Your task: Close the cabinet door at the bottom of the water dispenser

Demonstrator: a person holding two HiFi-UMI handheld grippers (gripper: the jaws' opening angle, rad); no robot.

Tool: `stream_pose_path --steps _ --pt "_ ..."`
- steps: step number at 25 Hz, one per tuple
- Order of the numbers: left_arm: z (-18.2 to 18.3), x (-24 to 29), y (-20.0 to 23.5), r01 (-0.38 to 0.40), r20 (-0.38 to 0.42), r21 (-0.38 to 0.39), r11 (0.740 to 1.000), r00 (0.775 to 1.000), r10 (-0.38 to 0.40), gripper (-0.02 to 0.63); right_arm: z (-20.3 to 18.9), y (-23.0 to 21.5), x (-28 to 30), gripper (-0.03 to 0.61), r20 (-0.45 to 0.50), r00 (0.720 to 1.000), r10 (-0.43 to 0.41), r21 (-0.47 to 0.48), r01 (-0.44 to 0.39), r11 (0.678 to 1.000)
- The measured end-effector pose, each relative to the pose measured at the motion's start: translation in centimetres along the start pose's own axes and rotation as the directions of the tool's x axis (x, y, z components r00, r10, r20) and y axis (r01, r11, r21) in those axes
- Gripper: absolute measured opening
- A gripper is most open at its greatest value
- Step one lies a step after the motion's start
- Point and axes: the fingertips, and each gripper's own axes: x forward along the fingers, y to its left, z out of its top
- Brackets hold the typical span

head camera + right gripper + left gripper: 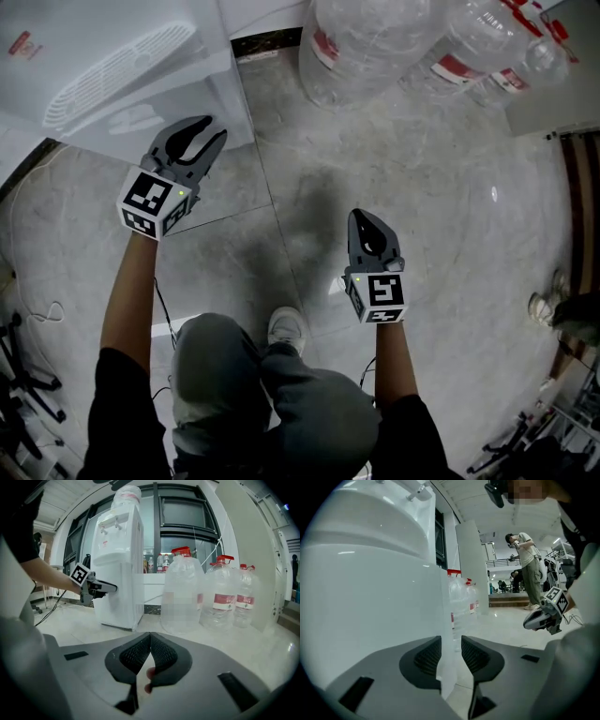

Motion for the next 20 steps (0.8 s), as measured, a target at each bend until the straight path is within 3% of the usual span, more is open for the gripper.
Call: stream_pose_path --steps 4,5,13,20 --pt "-1.2 1.5 2.2 -0.032 -0.051 -0.027 0.999 0.998 0.031 0.136 -1.1 -0.5 -0.1 0.014 -0.023 1.000 -0.008 0.001 0.008 1.000" --pt "-1.4 1.6 2.5 -0.037 -0.056 -0.027 0.999 0.998 0.036 0.100 -1.3 -0.7 -0.2 0.014 -0.026 1.000 -0.011 0.005 0.011 1.000" --pt "-1.1 1.5 2.1 -0.029 -0.038 -0.048 0.998 0.999 0.027 0.115 -1.6 -1.4 -0.4 0.014 -0.026 0.999 -0.020 0.023 0.021 1.000" --pt "-0.3 -2.8 0.9 -0.035 -0.003 -0.029 0.999 0.999 0.035 0.099 0.8 1.5 0.5 0.014 0.005 0.999 0.033 0.011 -0.033 0.999"
